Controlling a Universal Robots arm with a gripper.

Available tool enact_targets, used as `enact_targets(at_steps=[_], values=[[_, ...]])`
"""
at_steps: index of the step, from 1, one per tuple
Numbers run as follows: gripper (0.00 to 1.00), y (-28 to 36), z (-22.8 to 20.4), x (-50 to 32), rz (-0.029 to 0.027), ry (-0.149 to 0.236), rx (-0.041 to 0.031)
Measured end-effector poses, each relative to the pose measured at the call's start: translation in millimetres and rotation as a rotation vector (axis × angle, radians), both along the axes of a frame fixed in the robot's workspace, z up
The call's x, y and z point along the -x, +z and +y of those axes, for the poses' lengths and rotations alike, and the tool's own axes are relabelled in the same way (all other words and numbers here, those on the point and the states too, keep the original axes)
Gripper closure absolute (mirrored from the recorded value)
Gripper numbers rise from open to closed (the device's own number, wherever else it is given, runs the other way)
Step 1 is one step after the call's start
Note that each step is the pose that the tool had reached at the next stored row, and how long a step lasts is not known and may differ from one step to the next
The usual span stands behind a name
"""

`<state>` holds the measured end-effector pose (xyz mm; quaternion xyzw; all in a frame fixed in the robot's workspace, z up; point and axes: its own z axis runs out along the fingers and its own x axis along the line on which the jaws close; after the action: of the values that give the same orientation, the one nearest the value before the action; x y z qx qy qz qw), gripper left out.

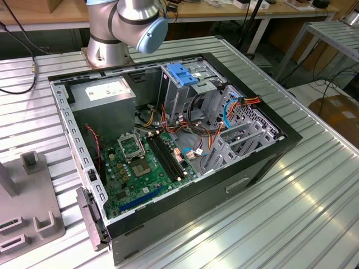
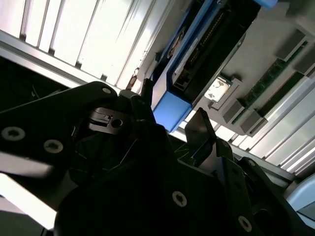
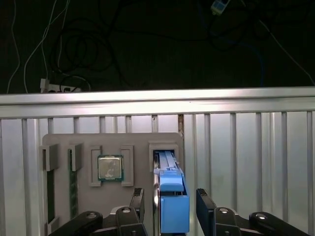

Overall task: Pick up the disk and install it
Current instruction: 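Pick up the disk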

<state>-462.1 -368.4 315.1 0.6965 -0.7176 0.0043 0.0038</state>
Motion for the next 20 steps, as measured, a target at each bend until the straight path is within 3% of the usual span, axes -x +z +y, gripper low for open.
enact_targets(at_steps=[5, 10, 18, 19, 20], values=[[0.46, -9.3, 0.1, 0.0, 0.0001, 0.0, 0.0], [0.46, -14.2, 0.7, 0.0, 0.0005, 0.0, 0.0], [0.47, -15.0, 0.7, 0.0, 0.0005, 0.0, 0.0], [0.55, -15.0, 0.8, 0.1, 0.0005, 0.0, 0.0], [0.55, -15.2, 0.8, 0.0, 0.0004, 0.0, 0.0]])
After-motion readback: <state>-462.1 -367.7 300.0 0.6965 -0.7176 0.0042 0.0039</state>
